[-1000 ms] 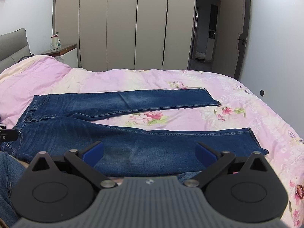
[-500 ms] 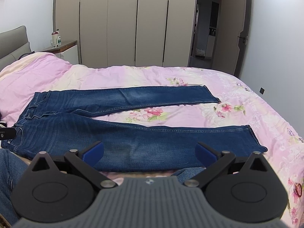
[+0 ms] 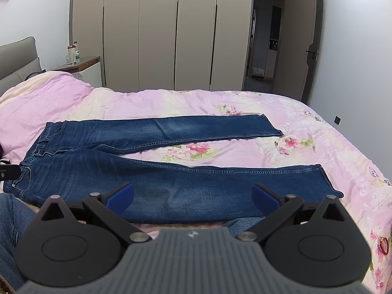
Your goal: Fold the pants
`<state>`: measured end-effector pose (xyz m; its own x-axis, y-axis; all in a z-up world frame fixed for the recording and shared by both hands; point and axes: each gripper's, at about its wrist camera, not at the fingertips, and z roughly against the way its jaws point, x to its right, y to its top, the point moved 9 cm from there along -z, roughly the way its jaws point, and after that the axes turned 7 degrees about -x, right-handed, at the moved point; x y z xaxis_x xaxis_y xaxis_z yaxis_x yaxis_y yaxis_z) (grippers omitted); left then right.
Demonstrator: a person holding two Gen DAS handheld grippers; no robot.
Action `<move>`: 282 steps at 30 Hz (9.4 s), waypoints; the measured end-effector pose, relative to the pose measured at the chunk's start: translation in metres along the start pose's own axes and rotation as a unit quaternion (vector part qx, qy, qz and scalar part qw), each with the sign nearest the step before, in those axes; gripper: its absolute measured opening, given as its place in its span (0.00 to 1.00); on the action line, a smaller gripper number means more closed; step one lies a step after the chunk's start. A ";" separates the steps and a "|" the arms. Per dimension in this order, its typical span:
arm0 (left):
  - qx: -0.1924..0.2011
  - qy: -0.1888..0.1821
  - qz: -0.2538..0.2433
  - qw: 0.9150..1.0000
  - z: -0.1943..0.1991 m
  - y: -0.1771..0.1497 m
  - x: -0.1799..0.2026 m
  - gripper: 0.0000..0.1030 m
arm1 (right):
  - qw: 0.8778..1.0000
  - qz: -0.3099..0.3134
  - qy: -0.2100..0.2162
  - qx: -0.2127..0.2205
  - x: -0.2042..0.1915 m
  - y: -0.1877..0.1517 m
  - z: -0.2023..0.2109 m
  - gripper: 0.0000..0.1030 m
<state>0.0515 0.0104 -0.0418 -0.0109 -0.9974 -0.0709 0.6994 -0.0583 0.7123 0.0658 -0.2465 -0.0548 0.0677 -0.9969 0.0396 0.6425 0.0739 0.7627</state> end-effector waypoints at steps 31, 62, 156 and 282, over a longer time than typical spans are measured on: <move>0.016 0.001 0.009 1.000 0.012 0.002 -0.004 0.81 | 1.000 0.006 -0.001 0.026 -0.006 0.003 0.019 0.95; 0.028 -0.014 -0.054 0.998 -0.002 0.018 -0.017 0.81 | 0.991 0.030 0.062 0.111 0.008 0.031 0.024 0.95; -0.235 0.100 -0.262 0.931 -0.427 0.209 -0.117 0.03 | 0.900 0.386 -0.148 -0.138 0.170 0.251 -0.539 0.00; -0.170 0.064 0.057 0.982 -0.412 0.158 -0.365 0.20 | 0.942 0.282 0.115 -0.144 -0.218 0.156 -0.512 0.73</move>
<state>0.4606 0.3820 -0.1914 0.1568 -0.9818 -0.1071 0.8887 0.0930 0.4490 0.5422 -0.0039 -0.2744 0.6026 -0.7671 0.2202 0.6324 0.6273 0.4546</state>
